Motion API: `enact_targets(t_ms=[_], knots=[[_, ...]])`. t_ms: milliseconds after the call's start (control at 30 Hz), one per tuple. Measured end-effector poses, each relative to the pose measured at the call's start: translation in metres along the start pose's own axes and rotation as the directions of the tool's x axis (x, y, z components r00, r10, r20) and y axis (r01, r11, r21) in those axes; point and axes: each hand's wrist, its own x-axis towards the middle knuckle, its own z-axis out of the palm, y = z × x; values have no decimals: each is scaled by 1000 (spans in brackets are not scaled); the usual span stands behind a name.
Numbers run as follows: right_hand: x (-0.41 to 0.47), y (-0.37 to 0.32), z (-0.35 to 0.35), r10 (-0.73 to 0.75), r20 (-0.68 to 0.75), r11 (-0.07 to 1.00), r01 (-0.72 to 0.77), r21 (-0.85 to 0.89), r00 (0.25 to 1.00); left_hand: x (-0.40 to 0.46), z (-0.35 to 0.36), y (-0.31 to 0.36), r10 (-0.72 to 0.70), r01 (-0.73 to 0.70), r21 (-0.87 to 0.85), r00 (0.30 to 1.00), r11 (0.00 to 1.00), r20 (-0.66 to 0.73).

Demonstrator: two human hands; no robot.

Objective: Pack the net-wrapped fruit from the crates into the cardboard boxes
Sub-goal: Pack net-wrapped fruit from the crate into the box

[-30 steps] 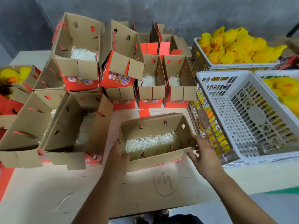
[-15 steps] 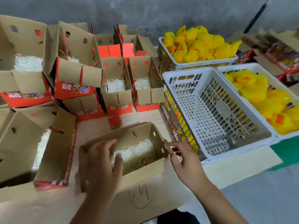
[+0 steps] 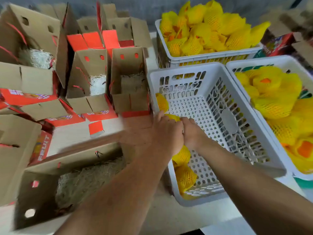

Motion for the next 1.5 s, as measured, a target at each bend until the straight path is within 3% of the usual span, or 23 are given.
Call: enact_targets(t_ms=[67, 200, 333, 433, 533, 633, 700, 767, 833, 1000, 1067, 1133, 1167, 1200, 1233, 1267, 1333, 1367, 1500], knots=[[30, 4, 10, -44, 95, 986, 59, -159, 995, 0, 4, 4, -30, 23, 154, 999, 988, 44], [64, 8, 27, -64, 192, 926, 130, -355, 979, 2, 6, 10, -103, 101, 112, 995, 988, 5], [79, 5, 29, -27, 74, 952, 49, -303, 997, 4, 1, 14, -141, 127, 169, 988, 977, 71], [76, 19, 24, -149, 0, 973, 147, -177, 989, 4, -3, 16, -167, 144, 210, 981, 967, 97], [60, 39, 12, -127, -130, 985, 141, 101, 983, 4, -1, 14, -146, 132, 219, 988, 967, 53], [38, 45, -10, -96, -97, 859, 132, 495, 991, 4, 6, 13, -118, 113, 218, 993, 969, 9], [23, 40, -27, -191, 14, 750, 137, 647, 981, 4, 9, 11, -107, 112, 177, 993, 978, -40], [9, 33, -37, -302, 91, 697, 155, 701, 949, 4, 12, 9, -92, 104, 136, 992, 985, -91], [-2, 27, -39, -313, 104, 612, 117, 782, 944, 5, 12, 7, -73, 91, 138, 989, 986, -131], [-13, 25, -32, -258, 133, 531, 25, 847, 957, 6, 13, 6, -79, 93, 85, 984, 992, -160], [-9, 31, -32, -262, 159, 409, -40, 912, 952, 6, 14, 7, -89, 100, 47, 979, 994, -184], [-1, 34, -32, -140, 242, 306, -191, 933, 960, 7, 16, 7, -90, 98, 29, 974, 995, -207], [3, 36, -27, -53, 264, 380, -225, 897, 963, 7, 17, 6, -87, 95, 29, 973, 995, -212], [4, 40, -22, 17, 271, 576, -231, 784, 963, 7, 18, 6, -83, 92, 31, 974, 995, -213], [2, 44, -15, 34, 330, 809, -220, 545, 943, 7, 18, 5, -79, 88, 35, 974, 995, -213], [-1, 46, -6, 10, 444, 946, -153, 286, 896, 7, 19, 5, -74, 84, 40, 974, 996, -213], [-12, 49, 18, -9, 639, 1000, -2, 16, 770, 7, 19, 5, -65, 78, 50, 974, 996, -216], [-16, 46, 26, 13, 649, 1000, 3, -23, 760, 7, 19, 5, -63, 77, 55, 973, 995, -223], [-12, 32, 47, 25, 508, 995, 27, -95, 861, 6, 20, 4, -55, 73, 63, 967, 995, -251]])
